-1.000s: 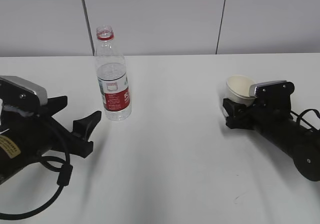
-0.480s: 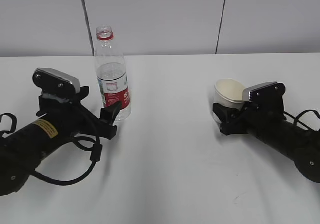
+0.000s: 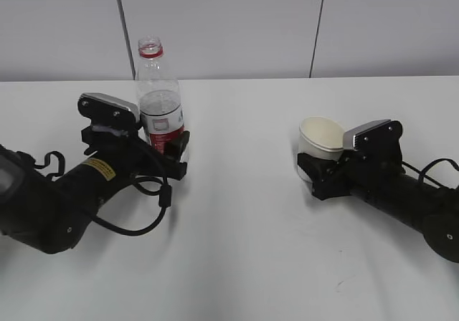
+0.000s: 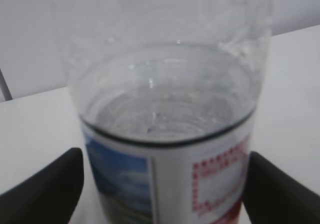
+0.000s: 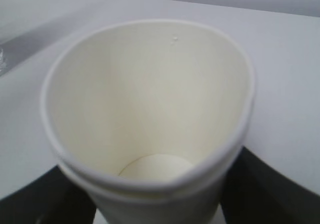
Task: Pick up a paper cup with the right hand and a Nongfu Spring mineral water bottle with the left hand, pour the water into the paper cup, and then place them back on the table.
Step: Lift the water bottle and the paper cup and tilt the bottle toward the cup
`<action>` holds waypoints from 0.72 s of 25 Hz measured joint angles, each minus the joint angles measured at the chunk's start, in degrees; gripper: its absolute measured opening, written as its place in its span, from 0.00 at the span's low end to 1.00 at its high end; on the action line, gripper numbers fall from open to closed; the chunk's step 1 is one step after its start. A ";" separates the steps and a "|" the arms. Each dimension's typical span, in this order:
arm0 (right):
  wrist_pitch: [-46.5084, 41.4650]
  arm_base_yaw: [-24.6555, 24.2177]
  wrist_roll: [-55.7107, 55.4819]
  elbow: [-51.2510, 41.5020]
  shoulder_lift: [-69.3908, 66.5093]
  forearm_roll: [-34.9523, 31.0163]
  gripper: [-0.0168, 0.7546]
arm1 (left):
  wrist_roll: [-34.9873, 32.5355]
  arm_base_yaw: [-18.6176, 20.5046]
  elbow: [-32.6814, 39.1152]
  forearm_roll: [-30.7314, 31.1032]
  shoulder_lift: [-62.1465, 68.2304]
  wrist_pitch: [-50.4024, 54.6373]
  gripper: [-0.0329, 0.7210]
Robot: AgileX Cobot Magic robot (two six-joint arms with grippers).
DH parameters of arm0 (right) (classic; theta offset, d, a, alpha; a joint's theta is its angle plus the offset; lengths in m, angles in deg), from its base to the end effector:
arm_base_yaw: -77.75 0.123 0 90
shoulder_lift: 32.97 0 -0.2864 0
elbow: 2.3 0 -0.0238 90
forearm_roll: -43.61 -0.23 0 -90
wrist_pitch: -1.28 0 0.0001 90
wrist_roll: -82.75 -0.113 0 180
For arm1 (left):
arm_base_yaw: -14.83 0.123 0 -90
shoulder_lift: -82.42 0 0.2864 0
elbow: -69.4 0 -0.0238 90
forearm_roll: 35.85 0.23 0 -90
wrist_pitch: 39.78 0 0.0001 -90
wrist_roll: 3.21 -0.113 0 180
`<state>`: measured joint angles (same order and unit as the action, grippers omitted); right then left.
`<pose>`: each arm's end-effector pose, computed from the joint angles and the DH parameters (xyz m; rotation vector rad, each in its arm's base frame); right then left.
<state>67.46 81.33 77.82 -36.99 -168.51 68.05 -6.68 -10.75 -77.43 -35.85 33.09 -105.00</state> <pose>0.3640 0.0656 0.0719 -0.4127 1.7967 0.3358 0.3475 -0.1663 0.1089 0.4338 1.6743 -0.2852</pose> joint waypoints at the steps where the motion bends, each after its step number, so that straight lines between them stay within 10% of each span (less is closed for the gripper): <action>1: 0.00 0.00 -0.15 0.00 0.00 0.14 0.65 | 0.00 0.00 -0.98 0.00 0.74 0.00 0.82; 9: 0.10 0.00 -0.29 0.00 0.00 0.59 0.65 | 0.00 0.00 -5.53 -1.47 4.05 -0.01 0.80; 18: 0.43 0.00 -4.00 0.08 0.00 8.62 0.65 | 0.16 0.00 -5.53 -1.63 4.10 0.00 0.56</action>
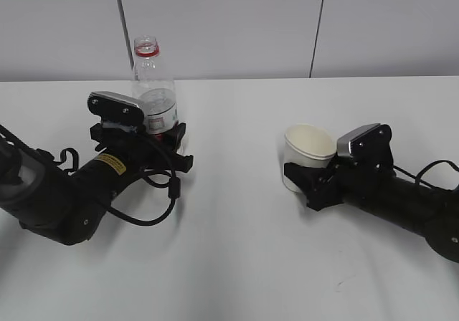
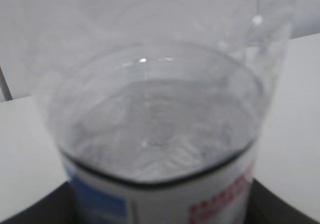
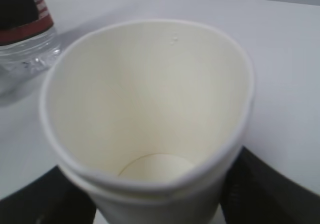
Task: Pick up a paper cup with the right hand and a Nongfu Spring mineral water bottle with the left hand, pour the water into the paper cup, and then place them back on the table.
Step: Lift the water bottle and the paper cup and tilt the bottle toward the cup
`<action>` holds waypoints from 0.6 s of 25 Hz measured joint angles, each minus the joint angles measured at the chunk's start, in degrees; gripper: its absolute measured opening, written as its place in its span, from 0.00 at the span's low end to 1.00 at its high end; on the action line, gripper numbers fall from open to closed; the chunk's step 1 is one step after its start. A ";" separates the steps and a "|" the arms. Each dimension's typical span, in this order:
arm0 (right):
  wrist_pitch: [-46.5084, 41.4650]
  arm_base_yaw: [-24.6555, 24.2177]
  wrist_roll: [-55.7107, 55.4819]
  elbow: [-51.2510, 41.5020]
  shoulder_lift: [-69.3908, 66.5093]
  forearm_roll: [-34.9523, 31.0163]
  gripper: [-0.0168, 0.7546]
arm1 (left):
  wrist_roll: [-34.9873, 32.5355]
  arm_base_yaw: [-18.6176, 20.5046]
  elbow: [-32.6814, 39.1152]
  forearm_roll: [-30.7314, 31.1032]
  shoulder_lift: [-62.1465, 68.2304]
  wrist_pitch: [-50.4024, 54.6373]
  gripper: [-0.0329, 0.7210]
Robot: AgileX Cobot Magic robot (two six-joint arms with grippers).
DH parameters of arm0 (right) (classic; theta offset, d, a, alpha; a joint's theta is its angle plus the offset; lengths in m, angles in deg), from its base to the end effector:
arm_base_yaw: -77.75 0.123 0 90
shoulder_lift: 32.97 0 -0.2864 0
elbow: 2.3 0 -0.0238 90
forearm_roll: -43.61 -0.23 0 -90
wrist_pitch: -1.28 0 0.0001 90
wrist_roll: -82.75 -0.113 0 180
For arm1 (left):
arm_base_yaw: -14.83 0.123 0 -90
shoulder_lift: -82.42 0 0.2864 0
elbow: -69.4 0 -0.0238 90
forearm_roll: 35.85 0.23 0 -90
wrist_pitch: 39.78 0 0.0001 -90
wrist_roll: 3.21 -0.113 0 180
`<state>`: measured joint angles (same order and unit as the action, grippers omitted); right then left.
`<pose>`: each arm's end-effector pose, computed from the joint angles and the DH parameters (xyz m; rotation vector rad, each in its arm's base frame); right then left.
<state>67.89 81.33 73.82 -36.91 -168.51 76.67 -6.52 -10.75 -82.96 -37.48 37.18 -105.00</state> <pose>0.3563 0.0790 0.0716 -0.5034 1.7894 0.4663 0.3674 -0.1726 0.1001 0.3963 1.6572 -0.2774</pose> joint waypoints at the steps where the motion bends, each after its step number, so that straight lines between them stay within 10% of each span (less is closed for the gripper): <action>1: 0.00 0.00 -0.38 0.00 0.00 1.44 0.65 | 0.00 0.00 0.00 0.01 0.00 0.00 0.55; 15: -0.30 7.63 -5.29 1.76 0.00 8.61 0.65 | -11.30 0.00 0.00 -3.75 -2.77 2.66 0.54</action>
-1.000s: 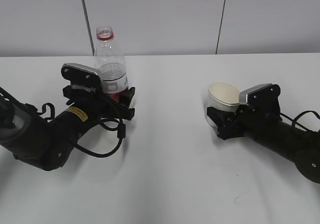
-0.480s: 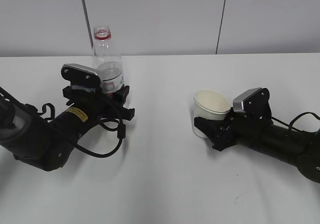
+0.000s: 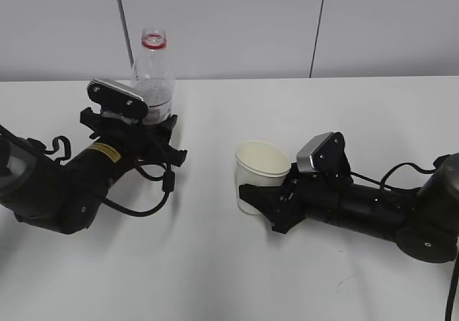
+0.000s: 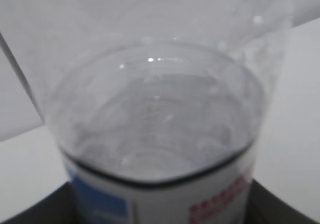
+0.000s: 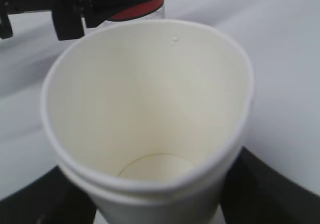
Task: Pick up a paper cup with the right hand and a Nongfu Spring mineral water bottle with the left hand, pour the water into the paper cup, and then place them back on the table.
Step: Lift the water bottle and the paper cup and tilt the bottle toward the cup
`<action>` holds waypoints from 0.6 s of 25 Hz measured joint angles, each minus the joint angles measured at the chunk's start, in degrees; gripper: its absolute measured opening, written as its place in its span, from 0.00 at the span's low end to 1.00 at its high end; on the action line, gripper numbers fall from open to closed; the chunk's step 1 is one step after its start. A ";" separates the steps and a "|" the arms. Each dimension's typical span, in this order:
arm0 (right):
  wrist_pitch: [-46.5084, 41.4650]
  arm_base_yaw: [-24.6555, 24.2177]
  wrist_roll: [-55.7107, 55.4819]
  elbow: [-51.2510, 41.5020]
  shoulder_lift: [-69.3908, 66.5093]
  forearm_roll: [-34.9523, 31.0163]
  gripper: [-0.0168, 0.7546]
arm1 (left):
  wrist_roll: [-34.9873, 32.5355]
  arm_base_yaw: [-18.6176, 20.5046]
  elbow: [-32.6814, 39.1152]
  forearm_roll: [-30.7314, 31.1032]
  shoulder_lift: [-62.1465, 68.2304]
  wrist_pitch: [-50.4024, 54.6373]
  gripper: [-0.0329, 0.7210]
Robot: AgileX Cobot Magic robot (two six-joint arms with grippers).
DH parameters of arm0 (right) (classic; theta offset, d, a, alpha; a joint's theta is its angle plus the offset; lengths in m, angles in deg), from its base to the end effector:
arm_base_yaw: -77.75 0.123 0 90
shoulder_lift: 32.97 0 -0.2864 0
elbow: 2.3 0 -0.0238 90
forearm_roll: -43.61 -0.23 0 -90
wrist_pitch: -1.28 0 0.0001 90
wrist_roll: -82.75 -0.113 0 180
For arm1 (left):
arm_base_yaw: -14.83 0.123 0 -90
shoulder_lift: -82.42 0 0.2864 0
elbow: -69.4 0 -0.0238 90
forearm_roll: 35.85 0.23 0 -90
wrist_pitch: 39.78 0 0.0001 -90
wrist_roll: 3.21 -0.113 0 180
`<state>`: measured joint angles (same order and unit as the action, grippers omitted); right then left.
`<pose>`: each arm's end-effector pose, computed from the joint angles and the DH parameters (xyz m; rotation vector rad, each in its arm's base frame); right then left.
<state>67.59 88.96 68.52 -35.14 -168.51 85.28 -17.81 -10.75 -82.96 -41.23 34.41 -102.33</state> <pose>0.3387 0.1372 0.0741 -0.7060 1.7486 0.6872 0.3700 -0.1667 0.1144 0.4888 1.6249 -0.1051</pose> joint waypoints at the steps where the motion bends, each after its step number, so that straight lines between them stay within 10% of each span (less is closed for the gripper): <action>1: 0.00 0.66 -0.66 0.32 0.00 0.04 0.65 | -0.19 0.00 0.00 -0.61 -0.70 0.06 0.54; 15: -8.33 3.22 -10.74 9.86 1.57 5.79 0.65 | -18.52 0.00 0.00 -3.27 -3.44 0.08 0.54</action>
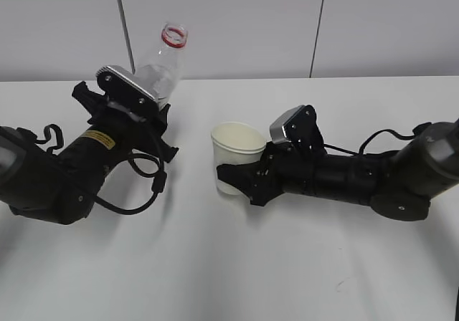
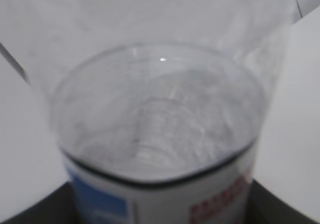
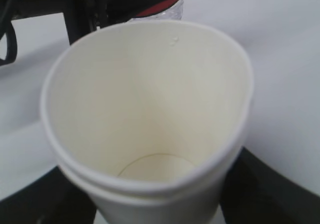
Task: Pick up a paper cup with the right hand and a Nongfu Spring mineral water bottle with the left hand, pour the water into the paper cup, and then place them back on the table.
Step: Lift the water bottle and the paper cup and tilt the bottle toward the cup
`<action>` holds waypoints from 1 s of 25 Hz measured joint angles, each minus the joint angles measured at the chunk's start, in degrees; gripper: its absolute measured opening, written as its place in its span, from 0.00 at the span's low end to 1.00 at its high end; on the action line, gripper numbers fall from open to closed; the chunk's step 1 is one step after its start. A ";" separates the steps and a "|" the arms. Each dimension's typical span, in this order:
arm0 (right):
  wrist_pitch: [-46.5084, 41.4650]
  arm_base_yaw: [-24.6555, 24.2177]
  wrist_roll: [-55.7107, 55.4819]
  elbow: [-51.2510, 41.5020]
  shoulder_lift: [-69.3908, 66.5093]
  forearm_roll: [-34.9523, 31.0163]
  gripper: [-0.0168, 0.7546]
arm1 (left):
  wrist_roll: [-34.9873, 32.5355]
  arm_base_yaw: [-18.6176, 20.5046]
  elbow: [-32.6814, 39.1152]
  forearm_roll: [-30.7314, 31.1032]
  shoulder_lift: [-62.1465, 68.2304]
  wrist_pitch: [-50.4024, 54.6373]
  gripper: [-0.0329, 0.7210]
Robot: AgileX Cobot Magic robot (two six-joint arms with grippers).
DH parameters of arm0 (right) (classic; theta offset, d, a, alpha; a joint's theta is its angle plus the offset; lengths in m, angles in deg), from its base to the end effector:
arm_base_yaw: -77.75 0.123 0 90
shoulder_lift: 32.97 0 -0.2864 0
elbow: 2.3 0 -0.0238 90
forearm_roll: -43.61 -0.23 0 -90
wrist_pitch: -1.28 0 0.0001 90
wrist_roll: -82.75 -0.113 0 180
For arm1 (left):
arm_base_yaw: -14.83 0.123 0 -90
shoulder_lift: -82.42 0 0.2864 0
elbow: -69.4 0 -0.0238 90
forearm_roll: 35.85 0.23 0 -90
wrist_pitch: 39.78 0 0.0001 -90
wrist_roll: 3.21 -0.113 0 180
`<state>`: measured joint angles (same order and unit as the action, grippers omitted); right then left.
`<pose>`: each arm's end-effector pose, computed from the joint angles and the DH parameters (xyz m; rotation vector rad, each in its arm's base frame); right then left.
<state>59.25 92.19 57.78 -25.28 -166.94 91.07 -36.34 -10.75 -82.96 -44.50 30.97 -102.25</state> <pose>0.3638 0.1665 0.0969 -0.7637 1.7468 0.7535 0.3716 -0.1612 0.1383 0.6619 1.5028 0.1568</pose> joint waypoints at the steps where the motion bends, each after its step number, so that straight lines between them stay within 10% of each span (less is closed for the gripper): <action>1: -0.81 0.00 -0.39 0.45 0.29 0.77 0.65 | -1.74 0.00 0.00 0.00 0.00 0.00 0.54; 25: -2.68 0.00 -2.52 2.11 0.79 3.89 0.65 | -34.27 0.00 0.00 3.42 -0.43 0.00 0.54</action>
<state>56.58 92.19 55.26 -23.17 -166.16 94.96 -70.61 -10.75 -82.96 -41.08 30.54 -102.24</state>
